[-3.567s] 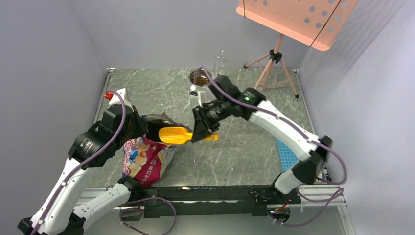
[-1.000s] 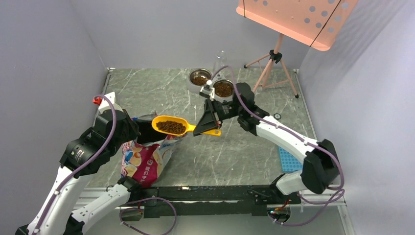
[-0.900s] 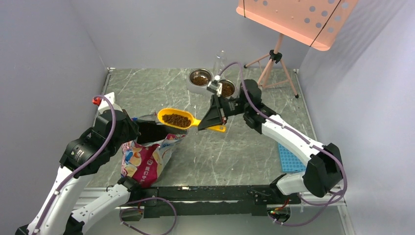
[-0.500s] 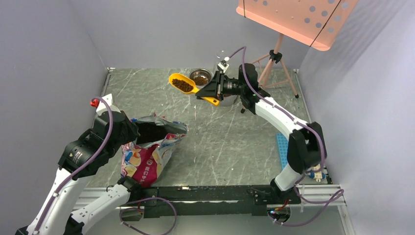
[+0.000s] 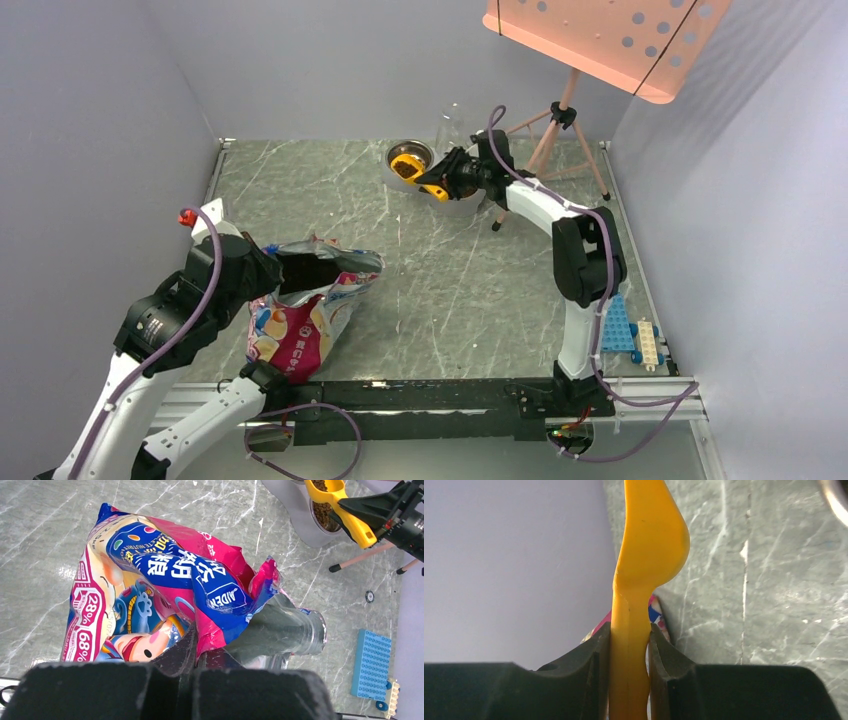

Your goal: Serve the pet food

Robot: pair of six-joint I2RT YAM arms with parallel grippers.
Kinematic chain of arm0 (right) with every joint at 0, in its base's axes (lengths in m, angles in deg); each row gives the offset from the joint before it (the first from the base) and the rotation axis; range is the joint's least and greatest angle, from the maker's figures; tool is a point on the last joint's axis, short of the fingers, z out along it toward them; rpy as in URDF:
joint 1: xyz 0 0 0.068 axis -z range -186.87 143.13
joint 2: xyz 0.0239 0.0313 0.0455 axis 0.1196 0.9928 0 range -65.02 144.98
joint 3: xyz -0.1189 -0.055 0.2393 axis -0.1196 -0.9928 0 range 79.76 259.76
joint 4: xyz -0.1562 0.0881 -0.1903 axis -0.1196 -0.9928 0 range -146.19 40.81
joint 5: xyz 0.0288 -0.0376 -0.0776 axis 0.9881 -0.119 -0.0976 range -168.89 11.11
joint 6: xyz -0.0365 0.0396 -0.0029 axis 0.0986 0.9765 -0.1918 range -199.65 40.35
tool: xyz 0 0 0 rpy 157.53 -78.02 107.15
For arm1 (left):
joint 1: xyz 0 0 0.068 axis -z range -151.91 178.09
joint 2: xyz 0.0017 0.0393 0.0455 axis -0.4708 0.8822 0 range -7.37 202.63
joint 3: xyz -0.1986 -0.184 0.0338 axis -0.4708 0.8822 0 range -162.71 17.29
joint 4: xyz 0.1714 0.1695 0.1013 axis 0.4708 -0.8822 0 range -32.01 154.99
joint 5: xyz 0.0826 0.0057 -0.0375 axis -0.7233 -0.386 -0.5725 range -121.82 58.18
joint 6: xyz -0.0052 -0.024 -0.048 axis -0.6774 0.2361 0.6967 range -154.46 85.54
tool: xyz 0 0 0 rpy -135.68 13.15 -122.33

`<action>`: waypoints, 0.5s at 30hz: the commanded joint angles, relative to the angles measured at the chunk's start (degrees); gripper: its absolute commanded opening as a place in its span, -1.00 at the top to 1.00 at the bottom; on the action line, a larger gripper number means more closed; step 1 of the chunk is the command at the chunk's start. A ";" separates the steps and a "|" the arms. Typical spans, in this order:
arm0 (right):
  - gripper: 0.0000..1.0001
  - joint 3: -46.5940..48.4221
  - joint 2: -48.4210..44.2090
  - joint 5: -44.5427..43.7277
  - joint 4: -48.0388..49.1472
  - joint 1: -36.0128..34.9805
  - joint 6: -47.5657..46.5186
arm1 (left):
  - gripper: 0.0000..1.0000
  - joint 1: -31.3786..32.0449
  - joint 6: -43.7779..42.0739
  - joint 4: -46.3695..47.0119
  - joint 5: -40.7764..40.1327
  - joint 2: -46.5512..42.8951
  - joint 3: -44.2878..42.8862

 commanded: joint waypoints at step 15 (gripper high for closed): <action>1.00 30.10 15.21 -17.00 -29.51 -0.01 -13.18 | 1.00 0.37 1.58 -3.53 2.14 -1.97 -1.83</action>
